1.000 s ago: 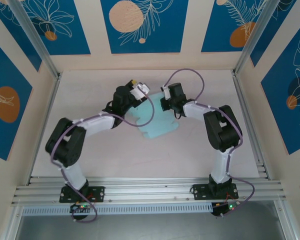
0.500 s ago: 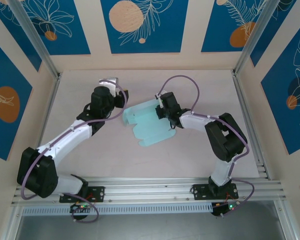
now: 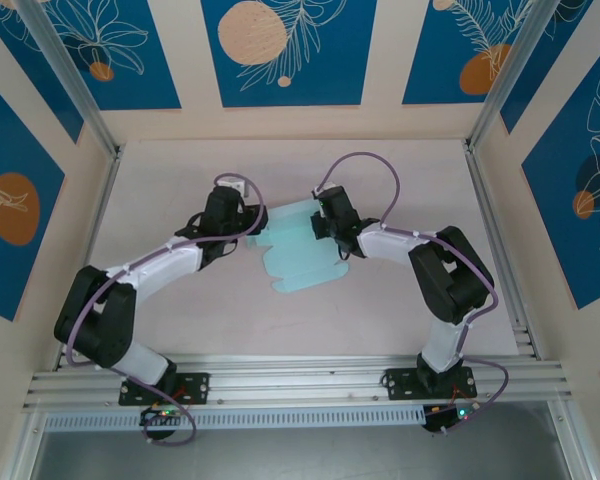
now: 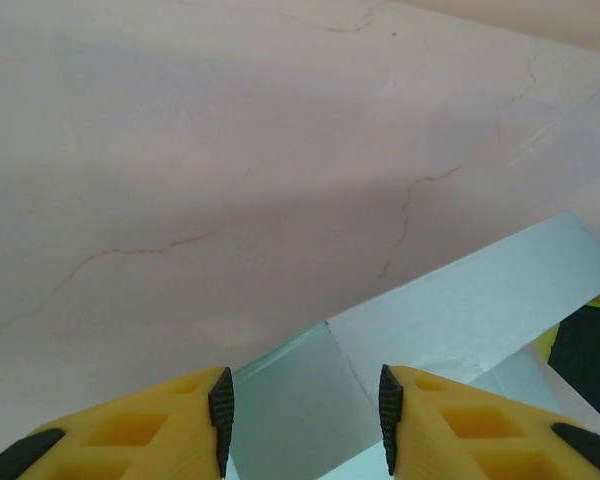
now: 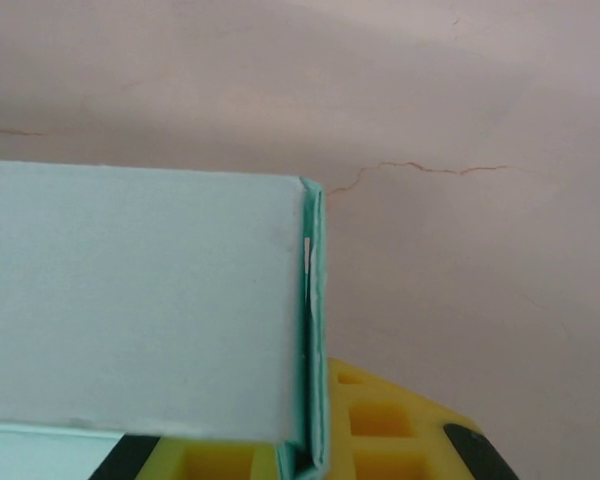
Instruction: Fold the paper box
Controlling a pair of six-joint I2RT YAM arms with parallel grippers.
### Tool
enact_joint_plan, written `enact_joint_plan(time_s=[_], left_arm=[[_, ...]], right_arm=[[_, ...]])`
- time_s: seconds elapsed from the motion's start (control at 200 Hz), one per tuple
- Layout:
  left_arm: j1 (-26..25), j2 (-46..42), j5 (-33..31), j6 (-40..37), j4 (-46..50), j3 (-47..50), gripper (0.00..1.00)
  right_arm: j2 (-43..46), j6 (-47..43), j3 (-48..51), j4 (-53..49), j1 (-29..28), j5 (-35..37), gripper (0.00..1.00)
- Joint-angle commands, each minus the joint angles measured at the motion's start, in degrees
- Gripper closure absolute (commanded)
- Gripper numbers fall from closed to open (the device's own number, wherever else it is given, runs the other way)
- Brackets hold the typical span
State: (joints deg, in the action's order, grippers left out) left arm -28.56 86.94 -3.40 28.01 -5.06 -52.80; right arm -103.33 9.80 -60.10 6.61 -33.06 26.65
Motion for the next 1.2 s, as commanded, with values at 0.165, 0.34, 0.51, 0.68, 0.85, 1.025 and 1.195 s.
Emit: enact_joint_plan(time_s=[0.165, 0.34, 0.51, 0.68, 0.85, 1.025, 1.195], left_arm=[[-1.24, 2.04, -2.01, 3.67, -1.25, 1.47, 0.59], [-1.32, 4.39, 0.99, 4.58, -4.68, 2.39, 0.57], [-2.44, 7.97, 6.83, 7.85, -10.42, 1.56, 0.67], [-3.91, 8.21, 5.50, 10.23, -11.82, 2.49, 0.72], [-4.37, 6.20, 4.60, 10.93, -12.15, 4.04, 0.68], [-4.35, 1.62, 3.41, 9.26, -10.54, 4.62, 0.62], [-4.39, -5.14, 0.41, 4.82, -6.98, 6.03, 0.50]], right_arm=[[-0.31, 3.52, -1.69, -0.89, -0.78, 0.45, 0.91], [-0.07, 5.10, -1.87, -2.33, -1.44, 0.62, 0.91], [-0.19, 6.38, -2.00, -2.54, -2.18, 1.02, 0.91], [-0.99, 7.37, -2.91, -3.49, -2.43, 1.15, 0.91], [-1.26, 7.84, -3.10, -3.96, -2.52, 1.80, 0.91], [-1.26, 8.93, -3.18, -4.82, -2.52, 3.09, 0.91], [-1.09, 8.87, -3.10, -4.70, -2.47, 3.15, 0.91]])
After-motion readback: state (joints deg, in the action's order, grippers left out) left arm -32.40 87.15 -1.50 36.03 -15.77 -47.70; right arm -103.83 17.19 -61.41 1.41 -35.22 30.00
